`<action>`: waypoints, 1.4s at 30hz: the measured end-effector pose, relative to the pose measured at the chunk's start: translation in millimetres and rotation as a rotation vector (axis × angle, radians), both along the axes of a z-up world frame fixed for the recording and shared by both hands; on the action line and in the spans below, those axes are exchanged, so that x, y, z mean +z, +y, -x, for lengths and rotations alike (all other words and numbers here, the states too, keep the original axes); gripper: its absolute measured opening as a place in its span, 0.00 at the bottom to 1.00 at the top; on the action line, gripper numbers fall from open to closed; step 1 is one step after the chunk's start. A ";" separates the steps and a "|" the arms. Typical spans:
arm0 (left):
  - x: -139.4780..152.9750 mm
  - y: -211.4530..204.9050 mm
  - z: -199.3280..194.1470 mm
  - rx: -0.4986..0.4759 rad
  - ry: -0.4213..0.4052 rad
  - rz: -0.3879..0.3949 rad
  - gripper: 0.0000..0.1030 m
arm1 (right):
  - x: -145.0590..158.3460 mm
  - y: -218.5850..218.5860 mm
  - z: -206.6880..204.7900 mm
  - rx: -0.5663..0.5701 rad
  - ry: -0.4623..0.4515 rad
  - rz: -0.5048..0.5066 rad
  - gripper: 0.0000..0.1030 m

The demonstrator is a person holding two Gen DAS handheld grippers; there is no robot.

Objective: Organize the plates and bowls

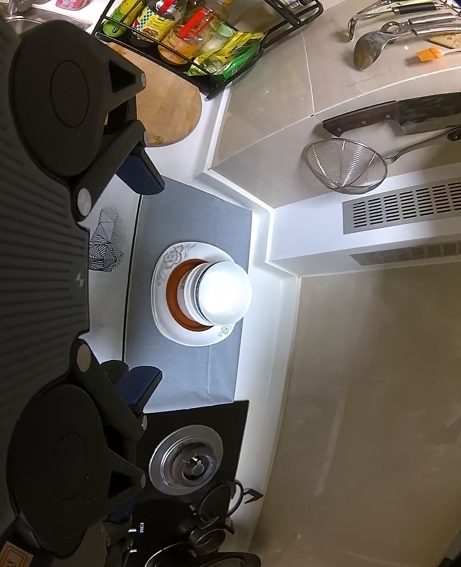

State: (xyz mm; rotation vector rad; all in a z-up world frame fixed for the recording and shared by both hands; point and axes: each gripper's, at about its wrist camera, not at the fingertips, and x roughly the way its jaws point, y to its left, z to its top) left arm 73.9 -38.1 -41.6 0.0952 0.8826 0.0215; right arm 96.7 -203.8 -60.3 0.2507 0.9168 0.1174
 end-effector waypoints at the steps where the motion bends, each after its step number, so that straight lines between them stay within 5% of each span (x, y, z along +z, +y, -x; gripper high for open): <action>1: -0.3 -0.7 0.3 -0.001 0.002 -0.001 0.99 | -0.6 -0.8 -0.2 0.001 0.002 0.000 0.99; 42: -5.7 -9.3 0.5 0.016 0.012 -0.033 0.99 | -9.3 -7.4 -0.7 0.016 -0.002 -0.009 1.00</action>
